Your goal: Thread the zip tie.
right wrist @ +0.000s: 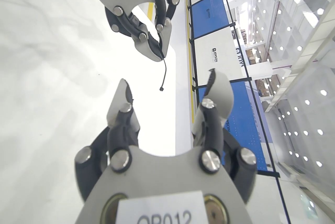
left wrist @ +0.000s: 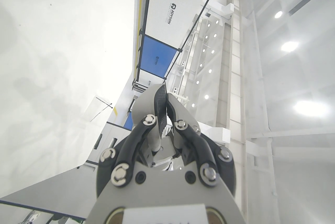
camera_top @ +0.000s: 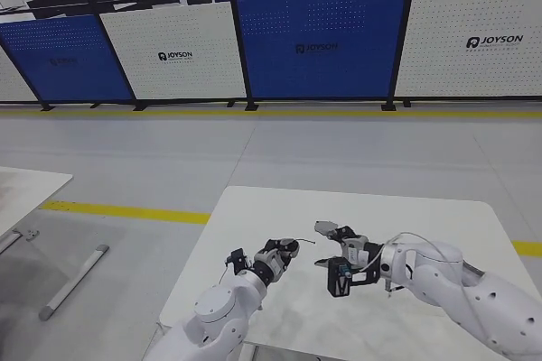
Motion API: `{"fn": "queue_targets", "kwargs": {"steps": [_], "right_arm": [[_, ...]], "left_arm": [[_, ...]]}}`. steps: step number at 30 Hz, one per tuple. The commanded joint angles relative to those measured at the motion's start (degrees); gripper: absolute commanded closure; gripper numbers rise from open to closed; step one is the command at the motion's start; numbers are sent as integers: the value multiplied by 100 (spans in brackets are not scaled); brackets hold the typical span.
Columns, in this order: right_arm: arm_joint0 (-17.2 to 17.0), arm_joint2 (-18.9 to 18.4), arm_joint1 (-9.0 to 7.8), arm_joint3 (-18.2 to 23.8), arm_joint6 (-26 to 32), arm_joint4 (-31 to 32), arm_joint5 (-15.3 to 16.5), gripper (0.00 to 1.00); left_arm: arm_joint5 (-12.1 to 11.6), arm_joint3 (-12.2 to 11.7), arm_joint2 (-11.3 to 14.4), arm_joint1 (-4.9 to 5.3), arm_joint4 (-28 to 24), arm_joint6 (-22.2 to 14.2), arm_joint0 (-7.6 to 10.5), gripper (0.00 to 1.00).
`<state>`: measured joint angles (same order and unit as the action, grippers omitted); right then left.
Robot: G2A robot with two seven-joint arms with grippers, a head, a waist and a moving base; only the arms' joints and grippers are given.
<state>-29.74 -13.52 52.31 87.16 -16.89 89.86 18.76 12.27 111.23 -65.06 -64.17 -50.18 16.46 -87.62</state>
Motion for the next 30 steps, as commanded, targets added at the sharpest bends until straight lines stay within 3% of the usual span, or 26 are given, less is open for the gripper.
{"fn": "queue_targets", "kwargs": {"steps": [1,4,7,17,20,24,26,30], "right_arm": [[-186,-148,-99,-75,-307,-60,-69,0],[-490,-397,-261,-254,-536,-623,72,0],[-582,-401,-382,-184,-194,-1114,72,0],[-582,-401,-382,-184,-194,-1114,72,0],[-635,-427,-369,-186,-187,-1242,72,0],[-603,-356,-313,-465,-415,-2188,72,0],[-513,-163,-310,-569,-568,-2718,72,0],[-165,378,-320,-552,-169,-4327,72,0]], "left_arm": [[-115,-51,-10,8,320,-57,-45,100],[-274,-142,-18,25,861,-118,-136,100],[-243,-167,6,14,971,-114,-186,100],[-217,-167,8,11,936,-143,-184,100],[-511,-264,85,14,1476,-310,-187,100],[-1065,-434,99,21,2108,-482,-307,100],[-1178,-501,69,34,2327,-621,-356,100],[-1205,-570,-84,88,2811,-995,-478,100]]}}
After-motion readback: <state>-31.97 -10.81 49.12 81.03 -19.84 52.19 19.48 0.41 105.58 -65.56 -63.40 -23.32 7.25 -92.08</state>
